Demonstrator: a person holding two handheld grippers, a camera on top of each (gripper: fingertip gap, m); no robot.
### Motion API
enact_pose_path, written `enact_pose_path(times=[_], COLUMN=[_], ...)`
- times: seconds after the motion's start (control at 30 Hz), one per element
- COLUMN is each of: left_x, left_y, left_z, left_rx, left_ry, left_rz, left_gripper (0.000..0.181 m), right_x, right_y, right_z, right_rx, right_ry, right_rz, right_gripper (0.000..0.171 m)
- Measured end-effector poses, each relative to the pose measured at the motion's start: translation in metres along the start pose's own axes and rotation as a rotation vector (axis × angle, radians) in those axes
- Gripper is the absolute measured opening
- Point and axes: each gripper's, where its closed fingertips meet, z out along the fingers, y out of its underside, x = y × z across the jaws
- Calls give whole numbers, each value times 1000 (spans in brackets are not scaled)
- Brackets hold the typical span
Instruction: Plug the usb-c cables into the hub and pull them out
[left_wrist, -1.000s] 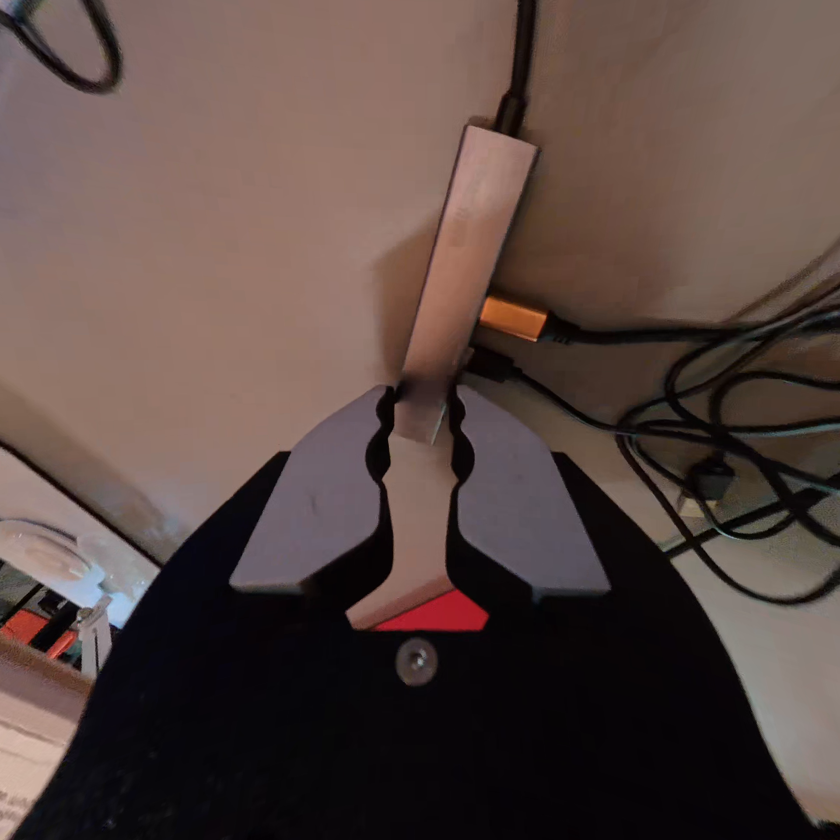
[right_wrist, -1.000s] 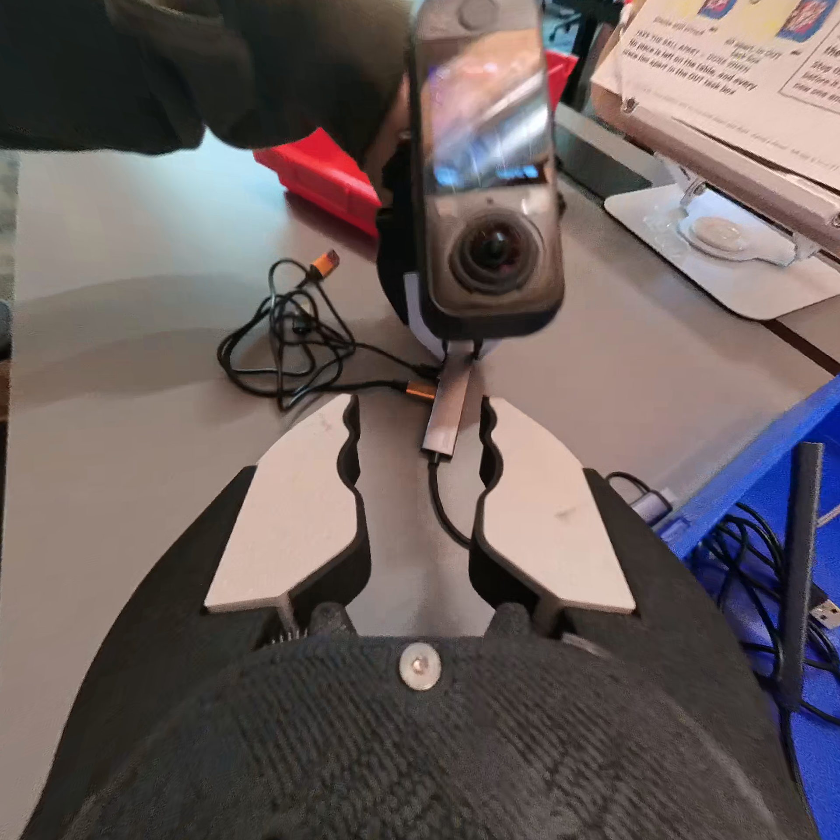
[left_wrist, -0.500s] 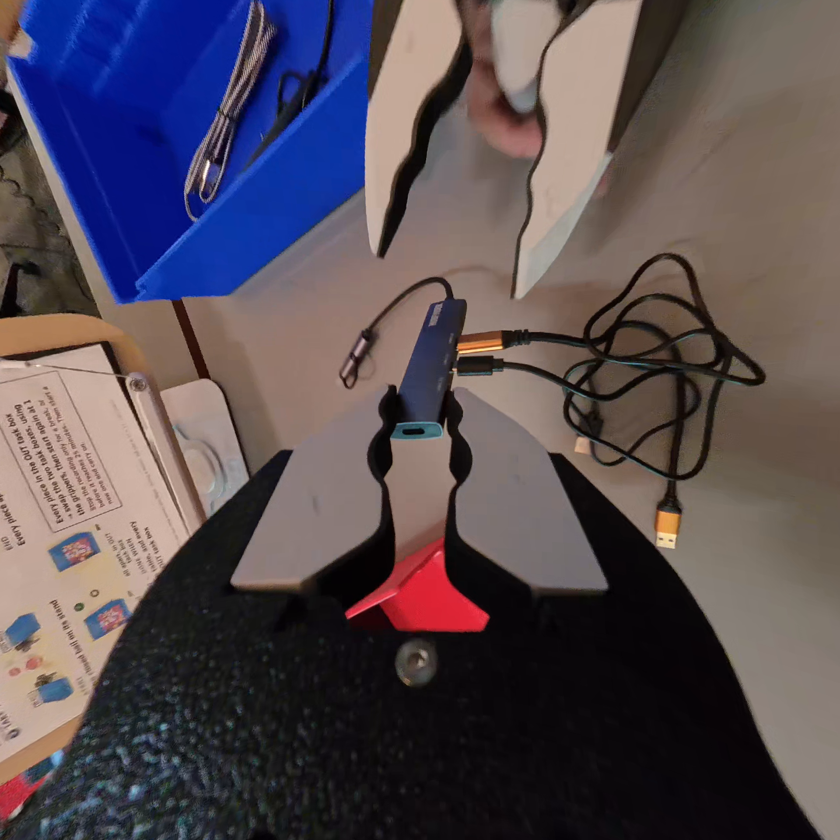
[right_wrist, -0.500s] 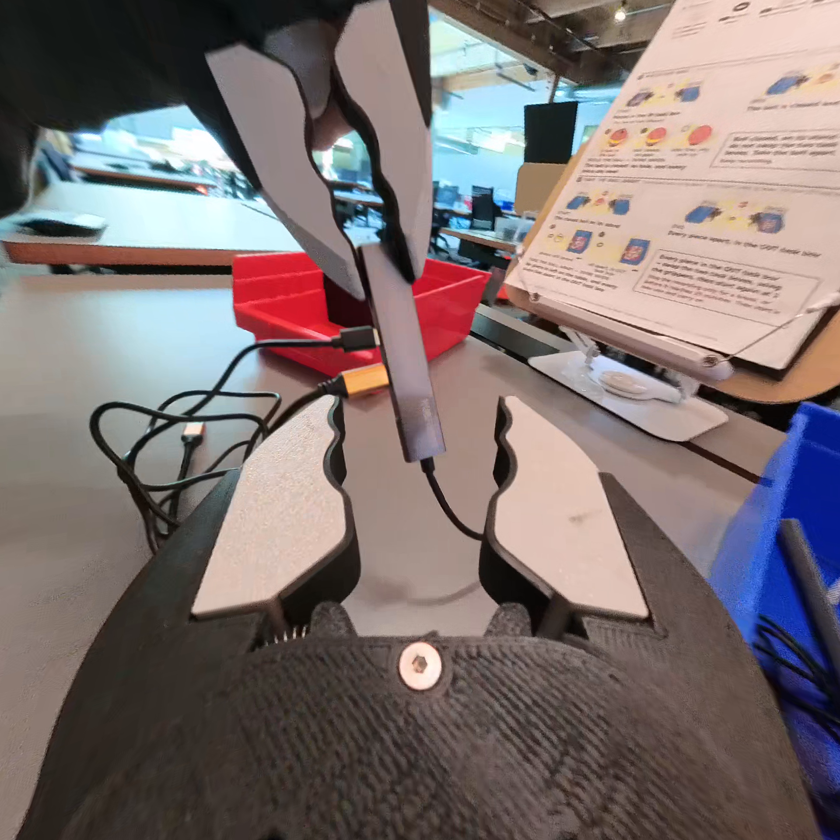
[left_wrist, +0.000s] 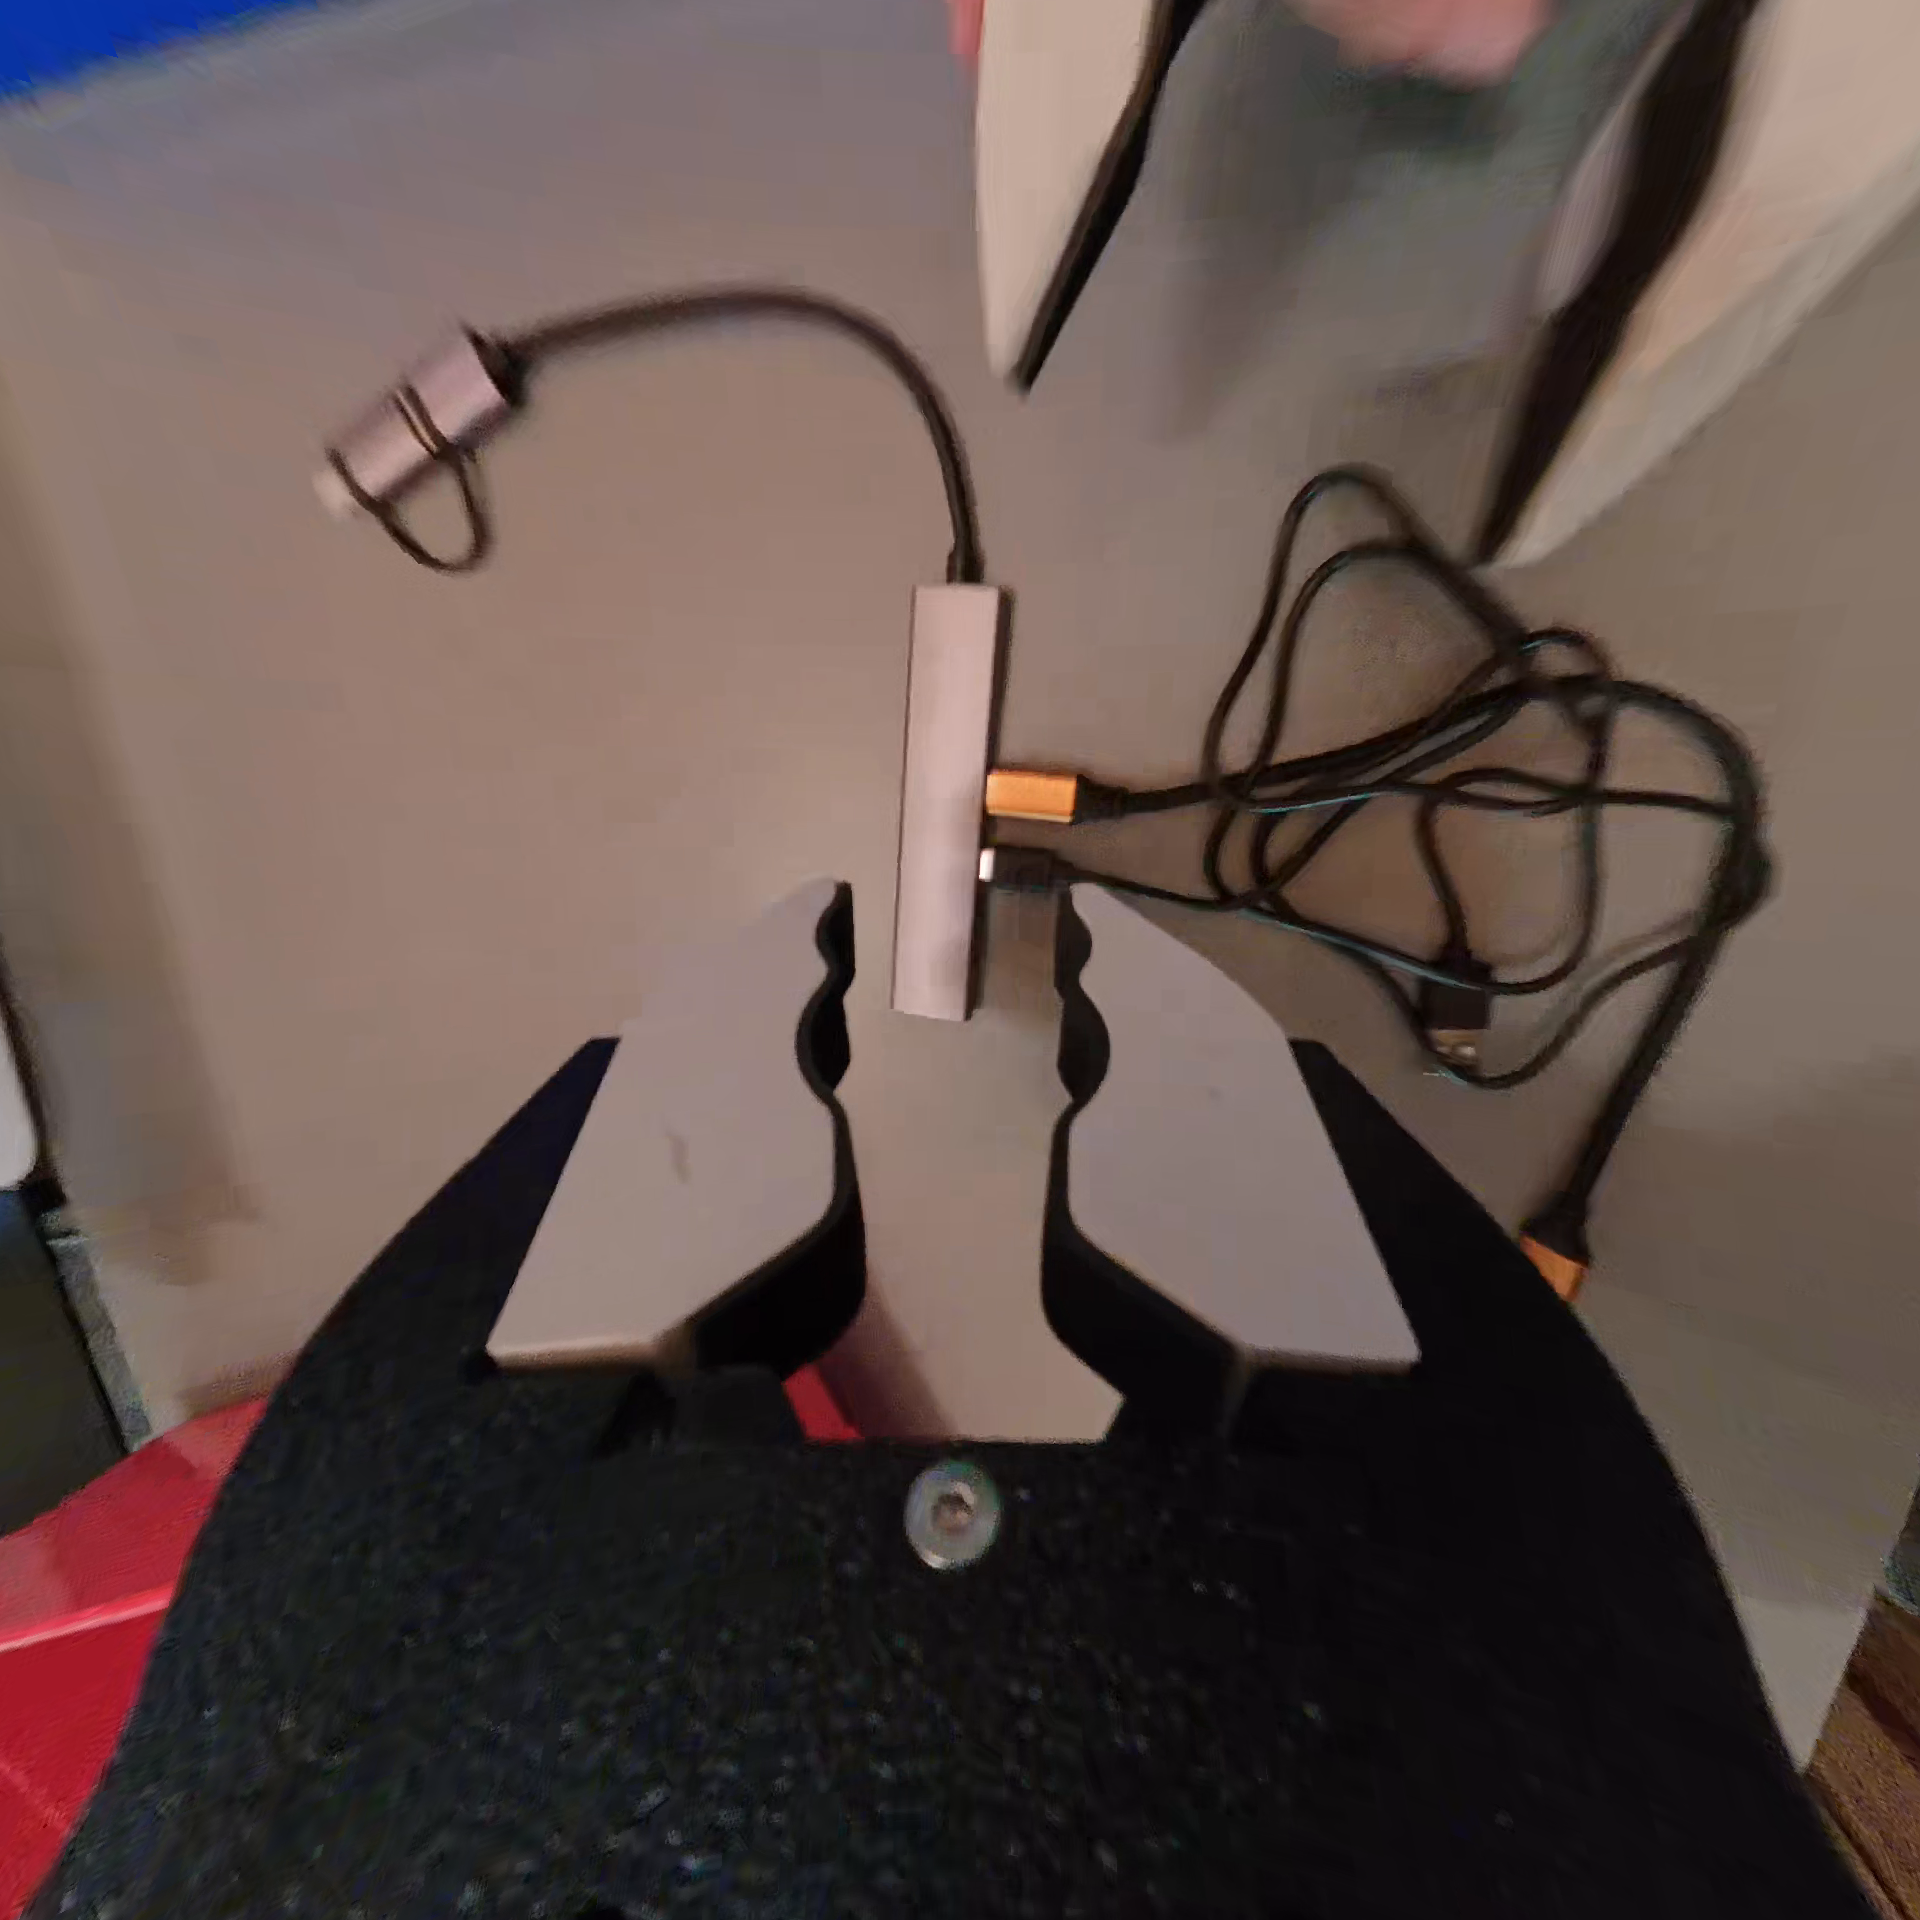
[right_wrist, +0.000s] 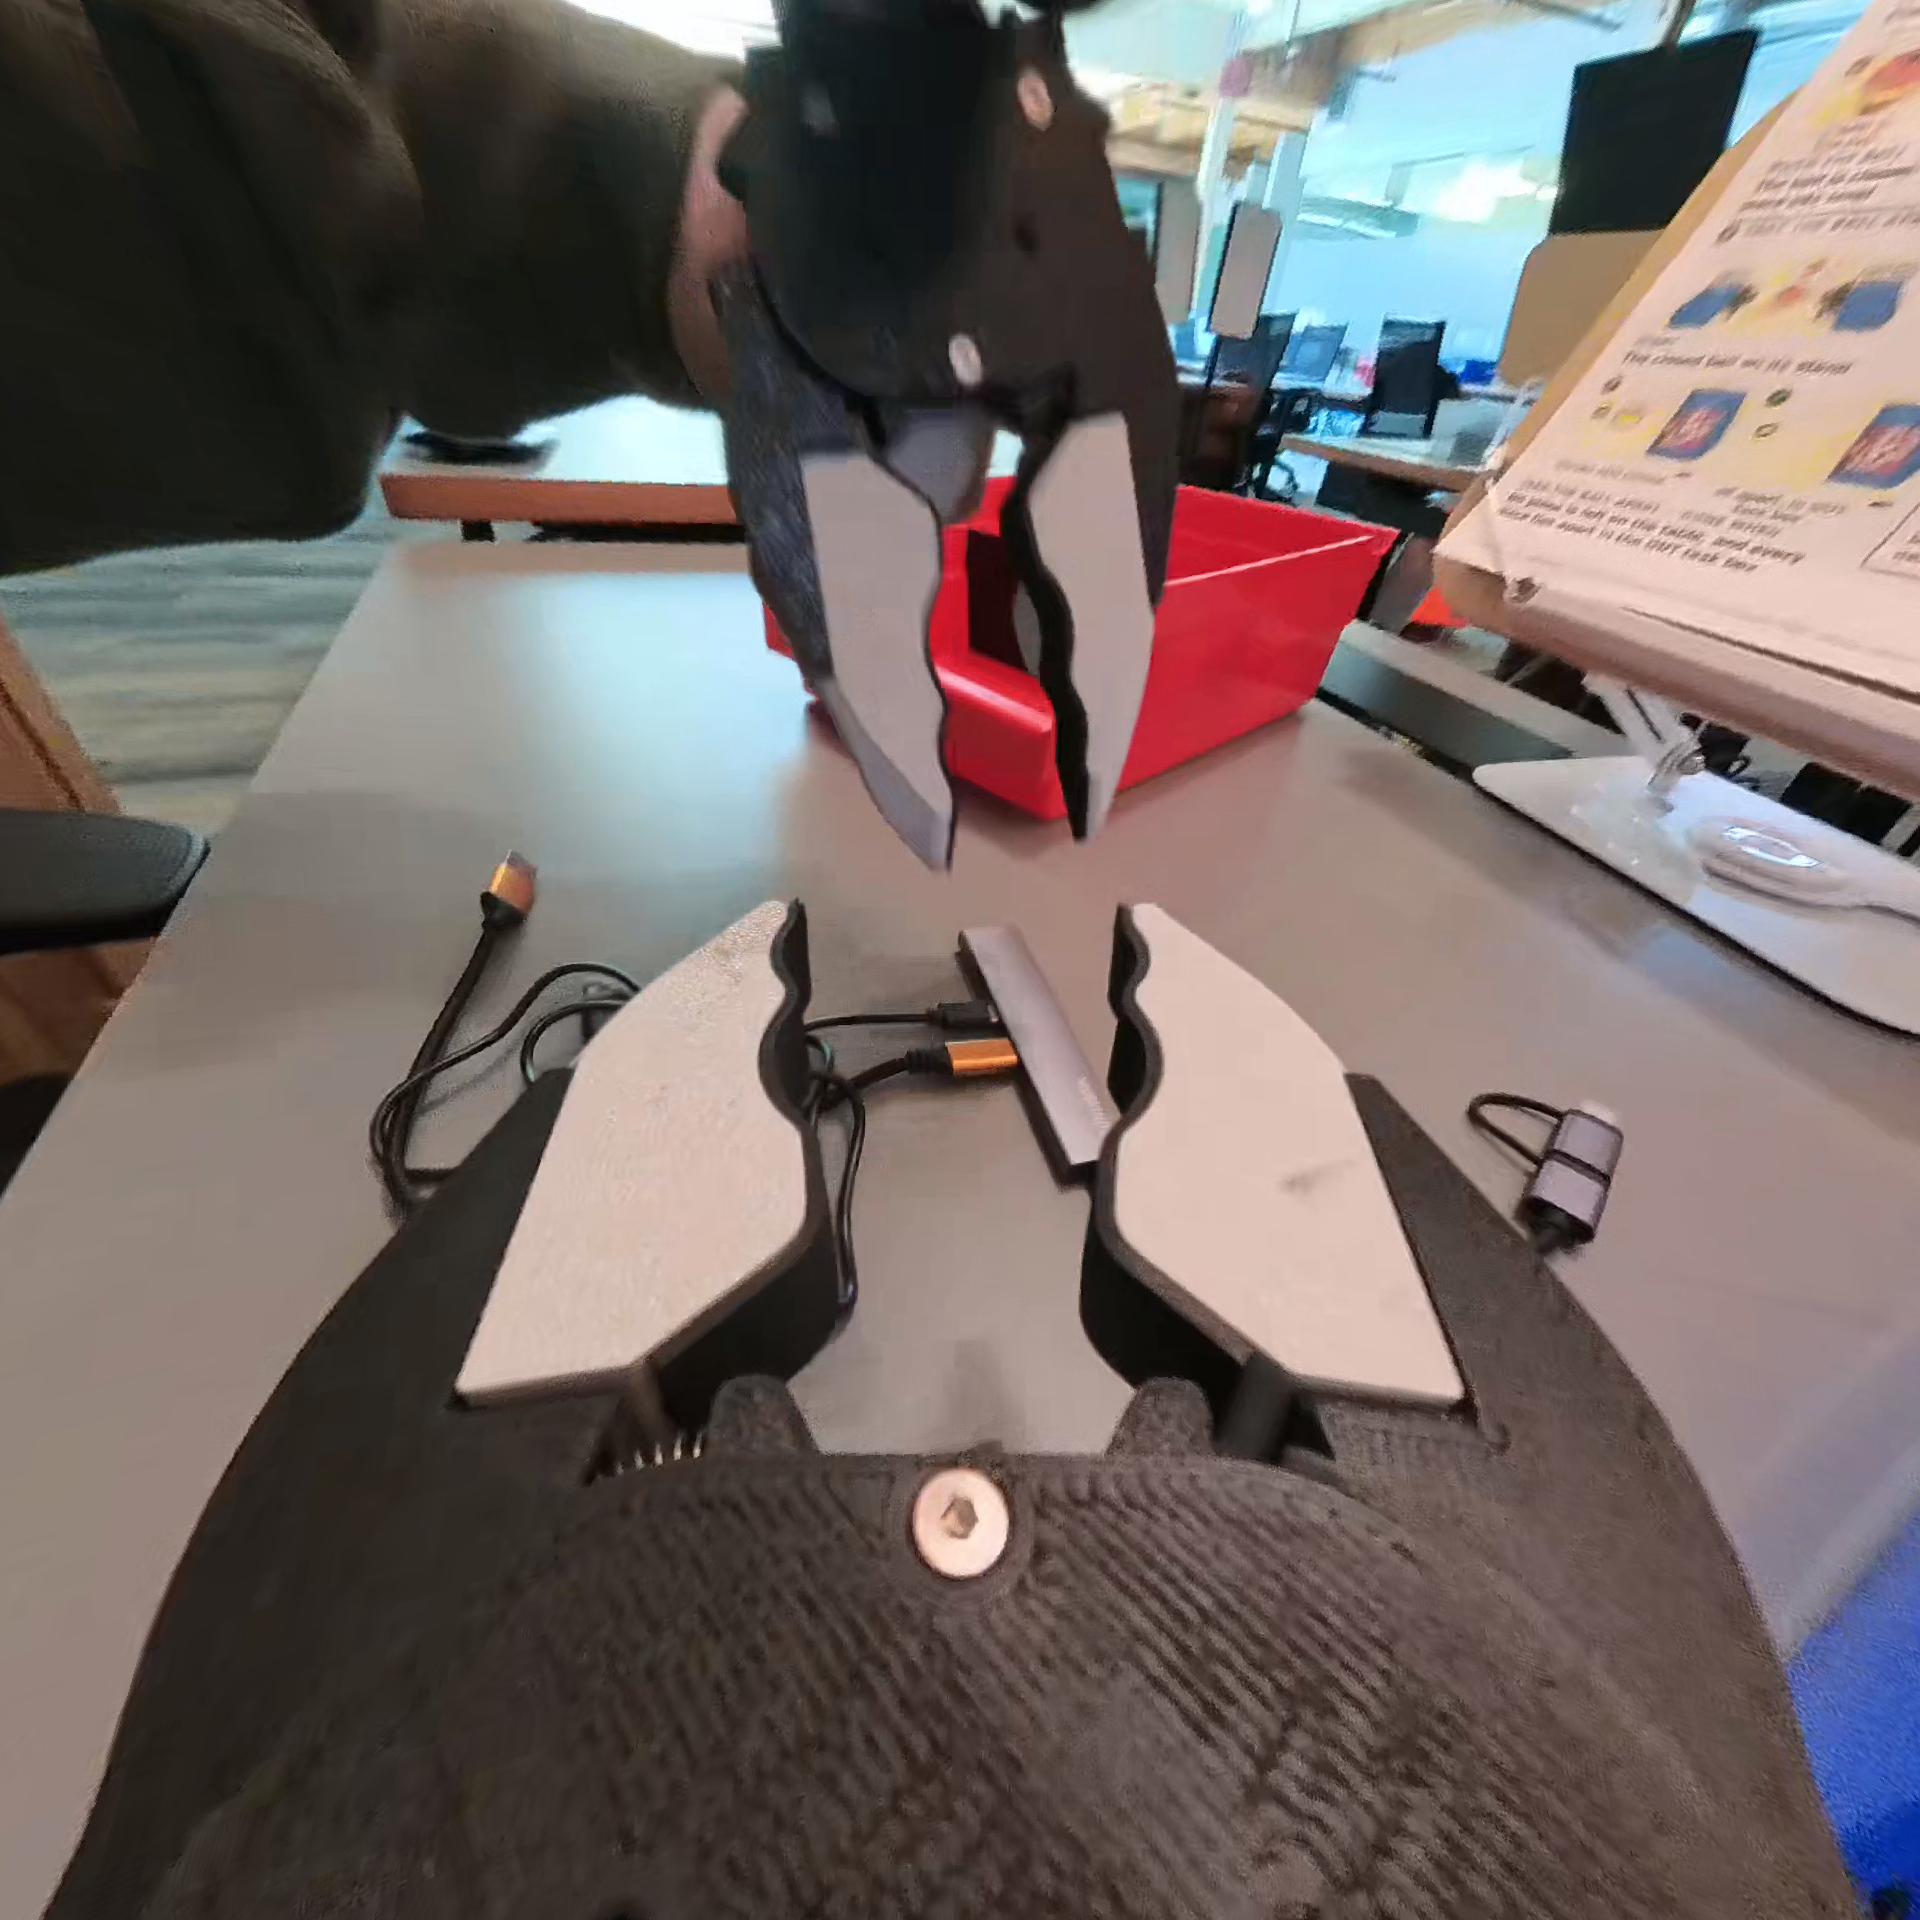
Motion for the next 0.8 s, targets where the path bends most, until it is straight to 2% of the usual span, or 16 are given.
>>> enact_pose_path(times=[0.03,0.1,0.2,0.37,0.47,0.67,0.8], left_x=[-2,-6,-4,2,-1,-3,-7], left_y=[8,21,23,30,37,35,22], left_z=[12,33,53,56,56,55,38], left_rx=[-47,-118,-108,-118,-117,-143,-68], left_ry=[4,28,109,227,180,40,-54], left_rz=[5,20,18,-31,45,125,144], left_gripper=[38,36,35,30,22,21,21], right_x=[-1,-2,-4,0,2,2,3], right_y=[1,1,3,2,1,2,3], right_z=[-1,-1,1,0,-1,0,0], right_rx=[-3,-9,-21,-15,-5,-17,-25], right_ry=[-10,-14,-25,-13,-10,-13,18], right_rz=[-4,-11,-18,7,22,24,6], right_gripper=[55,55,56,55,55,54,57])
